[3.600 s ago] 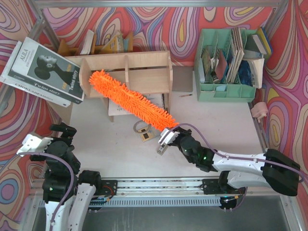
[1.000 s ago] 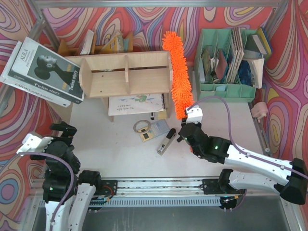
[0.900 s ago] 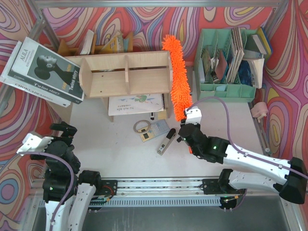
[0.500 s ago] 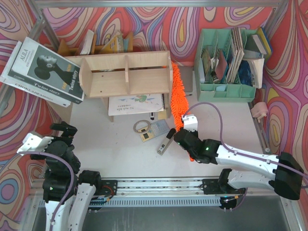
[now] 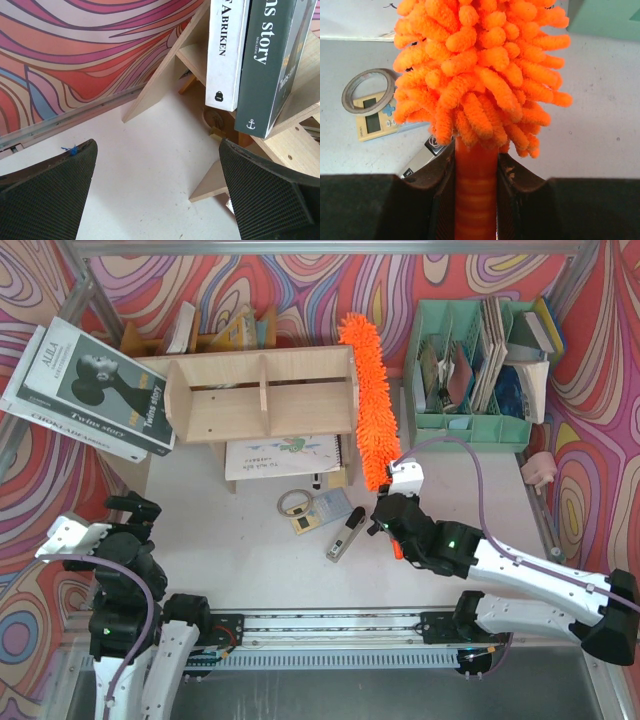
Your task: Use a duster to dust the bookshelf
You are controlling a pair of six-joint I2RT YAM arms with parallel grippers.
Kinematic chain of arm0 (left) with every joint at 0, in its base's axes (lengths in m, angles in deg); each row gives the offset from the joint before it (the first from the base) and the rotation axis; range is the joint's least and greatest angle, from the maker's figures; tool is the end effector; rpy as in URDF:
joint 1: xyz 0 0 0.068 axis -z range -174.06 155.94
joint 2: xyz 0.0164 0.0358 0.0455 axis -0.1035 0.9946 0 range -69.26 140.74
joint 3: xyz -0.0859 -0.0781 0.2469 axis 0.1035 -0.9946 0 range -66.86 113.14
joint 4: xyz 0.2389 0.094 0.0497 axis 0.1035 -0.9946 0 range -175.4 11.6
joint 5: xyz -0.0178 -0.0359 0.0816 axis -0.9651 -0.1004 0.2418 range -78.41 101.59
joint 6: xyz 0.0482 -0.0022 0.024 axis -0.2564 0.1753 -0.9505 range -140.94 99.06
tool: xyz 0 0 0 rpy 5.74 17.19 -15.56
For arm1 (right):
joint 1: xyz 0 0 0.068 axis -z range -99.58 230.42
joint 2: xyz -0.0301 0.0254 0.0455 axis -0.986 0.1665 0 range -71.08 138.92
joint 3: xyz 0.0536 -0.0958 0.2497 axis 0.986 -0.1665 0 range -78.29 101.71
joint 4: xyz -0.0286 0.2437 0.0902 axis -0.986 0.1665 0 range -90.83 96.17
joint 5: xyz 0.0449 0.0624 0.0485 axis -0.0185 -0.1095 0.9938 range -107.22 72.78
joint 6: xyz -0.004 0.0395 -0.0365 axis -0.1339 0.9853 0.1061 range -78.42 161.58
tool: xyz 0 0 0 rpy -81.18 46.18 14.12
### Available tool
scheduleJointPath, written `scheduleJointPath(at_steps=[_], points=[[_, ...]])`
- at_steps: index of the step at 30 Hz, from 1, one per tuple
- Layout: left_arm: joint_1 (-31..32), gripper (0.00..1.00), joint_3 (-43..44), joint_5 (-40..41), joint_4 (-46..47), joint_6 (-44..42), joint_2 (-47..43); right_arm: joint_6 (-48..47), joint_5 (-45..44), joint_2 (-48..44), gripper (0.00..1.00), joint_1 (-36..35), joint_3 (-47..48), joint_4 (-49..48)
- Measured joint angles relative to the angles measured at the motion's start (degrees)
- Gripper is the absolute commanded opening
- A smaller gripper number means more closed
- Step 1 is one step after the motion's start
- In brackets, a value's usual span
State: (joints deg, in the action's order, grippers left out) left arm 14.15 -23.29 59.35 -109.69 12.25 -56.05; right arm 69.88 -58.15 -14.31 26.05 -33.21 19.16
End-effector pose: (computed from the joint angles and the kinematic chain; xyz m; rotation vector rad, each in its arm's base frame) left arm 0.0453 0.0201 0.3479 -0.9310 1.2798 0.0962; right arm 0.1432 0.1598 0.2904 -0.0440 1.9824 0.1712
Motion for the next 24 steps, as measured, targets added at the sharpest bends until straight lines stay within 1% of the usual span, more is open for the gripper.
scheduleJointPath(at_steps=[3,13,18,24], points=[[0.00,0.99,-0.15,-0.20,0.15,0.00,0.02,0.26,0.22,-0.02,0.00,0.00,-0.74,-0.50],[0.00,0.98,-0.35,-0.92,0.39,0.00,0.70,5.44,3.72,3.85,0.00,0.00,-9.86,-1.18],[0.00,0.99,-0.61,-1.22,0.98,0.00,0.79,4.87,3.21,2.95,0.00,0.00,-8.68,-0.83],[0.00,0.99,-0.61,-1.46,1.03,0.00,0.79,0.48,0.72,-0.98,0.00,0.00,-2.27,-0.04]])
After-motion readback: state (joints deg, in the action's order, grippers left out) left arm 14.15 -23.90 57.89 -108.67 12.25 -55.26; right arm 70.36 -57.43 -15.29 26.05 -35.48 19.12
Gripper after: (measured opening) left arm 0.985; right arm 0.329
